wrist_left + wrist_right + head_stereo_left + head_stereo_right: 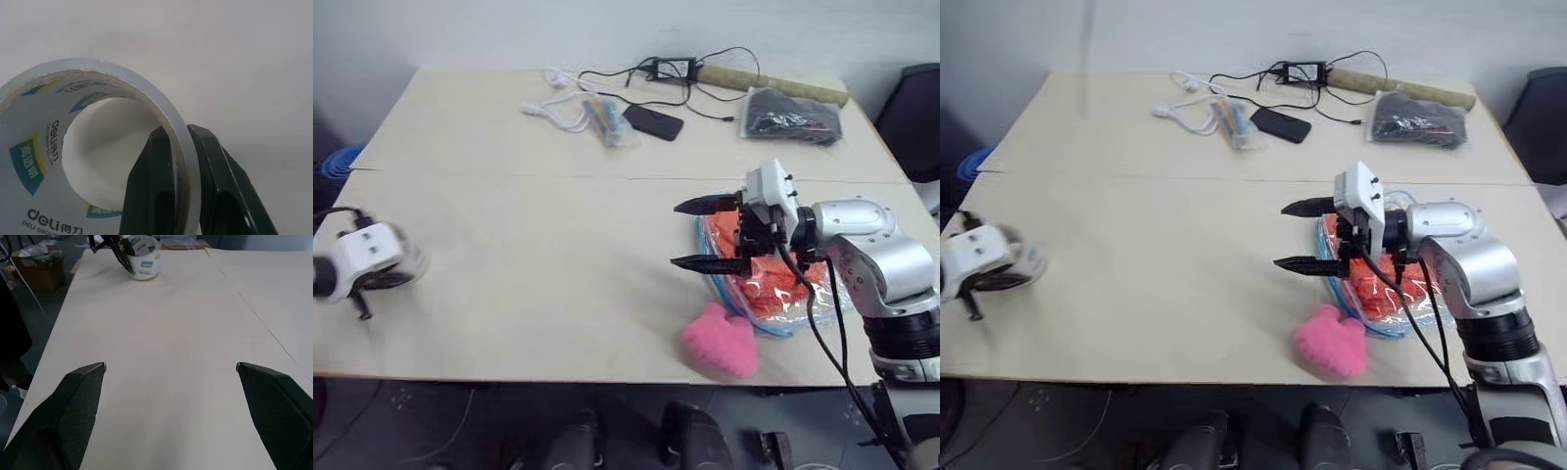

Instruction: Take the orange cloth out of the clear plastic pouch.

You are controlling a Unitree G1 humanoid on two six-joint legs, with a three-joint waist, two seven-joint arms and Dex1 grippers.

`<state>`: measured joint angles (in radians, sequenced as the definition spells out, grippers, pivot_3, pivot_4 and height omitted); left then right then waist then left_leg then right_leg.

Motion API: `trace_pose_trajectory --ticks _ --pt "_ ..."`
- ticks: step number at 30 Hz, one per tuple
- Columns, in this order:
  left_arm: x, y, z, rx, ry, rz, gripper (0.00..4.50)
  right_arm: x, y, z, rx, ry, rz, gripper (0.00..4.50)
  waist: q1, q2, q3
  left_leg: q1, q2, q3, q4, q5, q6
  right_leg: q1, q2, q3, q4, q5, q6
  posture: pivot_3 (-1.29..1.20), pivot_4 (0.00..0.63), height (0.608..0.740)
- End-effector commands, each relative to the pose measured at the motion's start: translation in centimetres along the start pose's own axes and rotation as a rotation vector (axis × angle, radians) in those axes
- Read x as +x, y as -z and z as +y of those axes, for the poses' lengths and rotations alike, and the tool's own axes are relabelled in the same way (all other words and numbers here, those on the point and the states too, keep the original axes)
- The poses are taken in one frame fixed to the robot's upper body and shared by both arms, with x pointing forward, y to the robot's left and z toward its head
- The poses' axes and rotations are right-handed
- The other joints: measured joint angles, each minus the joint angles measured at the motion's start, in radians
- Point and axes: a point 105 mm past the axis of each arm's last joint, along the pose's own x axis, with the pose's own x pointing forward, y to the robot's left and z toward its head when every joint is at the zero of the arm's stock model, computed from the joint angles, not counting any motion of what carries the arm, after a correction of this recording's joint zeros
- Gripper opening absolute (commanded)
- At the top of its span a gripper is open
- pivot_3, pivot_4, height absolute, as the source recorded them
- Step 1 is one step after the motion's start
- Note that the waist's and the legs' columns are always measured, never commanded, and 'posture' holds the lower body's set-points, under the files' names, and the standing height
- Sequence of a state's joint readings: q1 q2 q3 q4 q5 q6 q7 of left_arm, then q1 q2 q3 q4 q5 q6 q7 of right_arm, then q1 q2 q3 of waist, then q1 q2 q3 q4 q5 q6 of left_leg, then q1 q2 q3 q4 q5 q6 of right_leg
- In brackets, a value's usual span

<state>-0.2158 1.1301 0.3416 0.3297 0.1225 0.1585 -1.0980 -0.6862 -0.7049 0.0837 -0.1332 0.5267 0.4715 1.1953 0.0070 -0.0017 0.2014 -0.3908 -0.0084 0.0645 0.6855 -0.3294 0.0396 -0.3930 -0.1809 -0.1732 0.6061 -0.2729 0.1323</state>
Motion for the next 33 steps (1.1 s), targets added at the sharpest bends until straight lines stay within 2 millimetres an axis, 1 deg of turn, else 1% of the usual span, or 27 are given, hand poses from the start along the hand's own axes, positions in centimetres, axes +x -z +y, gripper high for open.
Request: trace_pose_trajectory --ticks 1,3,5,6,7,9,11,13,14,17,19,22,24,26,28,30,33 --pt "-2.4 1.5 0.9 -0.075 -0.131 0.011 0.20 0.6 -0.8 0.2 -0.026 -0.035 -0.026 4.50 0.012 -0.001 -0.001 0.001 0.000 0.000 0.000 0.000 0.000 0.000 0.001 0.003 0.000 0.000 0.000 0.00 0.150 0.740" --pt "-2.5 3.6 0.4 -0.126 -0.150 0.060 0.20 0.8 -0.8 0.2 -0.019 -0.042 -0.027 4.50 0.013 -0.001 -0.001 0.001 0.000 0.001 0.000 0.000 0.000 -0.001 0.001 0.006 0.000 0.000 0.000 0.00 0.150 0.740" --pt "-2.4 4.3 0.2 -0.171 -0.169 0.062 0.20 0.8 -0.6 0.1 -0.015 -0.044 -0.024 4.50 0.014 -0.001 -0.001 0.001 0.000 0.002 0.000 0.000 -0.001 -0.001 0.002 0.007 0.001 0.000 0.000 0.00 0.150 0.740" --pt "-2.3 4.4 0.1 -0.190 -0.171 0.056 0.96 0.8 -0.6 0.1 -0.013 -0.045 -0.022 4.50 0.014 -0.001 -0.001 0.001 0.000 0.003 0.000 0.000 -0.001 -0.002 0.002 0.007 0.001 0.000 0.000 0.00 0.150 0.740" --pt "-2.3 4.5 0.0 -0.200 -0.172 0.050 1.20 0.8 -0.6 0.1 -0.012 -0.046 -0.021 4.50 0.013 -0.002 -0.001 0.001 0.000 0.003 0.000 0.000 -0.001 -0.002 0.002 0.008 0.001 0.000 0.000 0.00 0.150 0.740" --pt "-2.5 4.3 0.0 -0.213 -0.190 0.040 1.83 0.8 -0.5 0.0 -0.014 -0.045 -0.017 4.50 0.009 -0.002 -0.001 0.002 0.001 0.004 0.000 -0.001 -0.001 -0.002 0.003 0.008 0.001 0.000 0.000 0.00 0.150 0.740" --pt "-3.0 3.8 0.3 -0.234 -0.209 0.015 2.43 0.7 -0.6 -0.1 -0.006 -0.048 -0.024 4.50 0.005 -0.002 -0.001 0.002 0.001 0.006 -0.001 -0.001 -0.002 -0.003 0.003 0.009 0.001 0.000 0.000 0.00 0.150 0.740" --pt "-3.7 3.5 0.1 -0.228 -0.205 0.011 3.11 0.6 -0.8 -0.1 0.005 -0.061 -0.037 4.50 -0.003 -0.002 -0.001 0.002 0.002 0.006 -0.001 -0.001 -0.002 -0.004 0.004 0.010 0.001 0.000 0.000 0.00 0.150 0.740" --pt "-3.9 3.4 -0.1 -0.222 -0.201 0.013 3.38 0.6 -0.9 0.0 0.006 -0.064 -0.040 4.50 -0.009 -0.002 -0.001 0.002 0.003 0.007 -0.001 -0.001 -0.003 -0.004 0.005 0.010 0.001 0.000 0.000 0.00 0.150 0.740" --pt "-6.1 2.1 -0.5 -0.199 -0.191 0.006 4.38 0.2 -0.6 -0.7 0.003 -0.022 -0.015 4.50 -0.015 -0.002 -0.001 0.002 0.004 0.008 -0.002 -0.002 -0.004 -0.005 0.006 0.011 0.001 0.000 0.000 0.00 0.150 0.740" --pt "-8.1 0.3 -0.8 -0.191 -0.189 -0.049 4.45 -0.4 -0.3 -1.1 0.010 0.023 0.009 4.50 -0.019 -0.002 -0.001 0.003 0.006 0.009 -0.002 -0.003 -0.005 -0.005 0.009 0.012 0.000 0.000 -0.001 0.00 0.150 0.740" --pt "-11.0 -3.8 -1.6 -0.185 -0.135 -0.212 4.45 -1.5 0.4 -1.6 0.025 0.107 0.062 4.50 -0.015 -0.002 -0.001 0.002 0.008 0.009 -0.002 -0.003 -0.006 -0.005 0.010 0.013 -0.001 -0.001 -0.001 0.00 0.150 0.740" --pt "-12.5 -7.2 -2.7 -0.163 -0.045 -0.350 4.45 -2.0 1.1 -1.9 0.041 0.186 0.119 4.50 -0.008 -0.002 -0.001 0.003 0.008 0.010 -0.002 -0.003 -0.006 -0.005 0.010 0.014 -0.001 -0.001 -0.001 0.00 0.150 0.740" --pt "-13.4 -11.1 -4.2 -0.139 0.097 -0.501 4.45 -2.2 2.0 -2.3 0.071 0.299 0.195 4.50 -0.004 -0.002 -0.001 0.003 0.008 0.010 -0.001 -0.003 -0.006 -0.005 0.010 0.015 -0.001 -0.001 -0.002 0.00 0.150 0.740" --pt "-13.7 -14.4 -6.3 -0.092 0.271 -0.612 4.45 -2.3 2.3 -2.4 0.088 0.390 0.248 4.50 -0.005 -0.002 -0.001 0.003 0.008 0.009 -0.001 -0.003 -0.007 -0.005 0.010 0.015 -0.001 -0.001 -0.002 0.00 0.150 0.740" --pt "-13.4 -16.5 -8.3 -0.033 0.410 -0.664 4.45 -2.3 2.5 -2.0 0.078 0.433 0.293 4.50 -0.008 -0.001 -0.001 0.003 0.008 0.009 -0.001 -0.002 -0.007 -0.005 0.010 0.017 -0.001 -0.001 -0.002 0.00 0.150 0.740" --pt "-11.7 -18.7 -10.9 0.064 0.567 -0.690 4.45 -2.1 3.1 -1.6 0.081 0.527 0.377 4.50 -0.011 0.001 -0.001 0.004 0.008 0.010 -0.001 -0.002 -0.008 -0.005 0.011 0.017 0.000 -0.001 -0.003 0.00 0.150 0.740"
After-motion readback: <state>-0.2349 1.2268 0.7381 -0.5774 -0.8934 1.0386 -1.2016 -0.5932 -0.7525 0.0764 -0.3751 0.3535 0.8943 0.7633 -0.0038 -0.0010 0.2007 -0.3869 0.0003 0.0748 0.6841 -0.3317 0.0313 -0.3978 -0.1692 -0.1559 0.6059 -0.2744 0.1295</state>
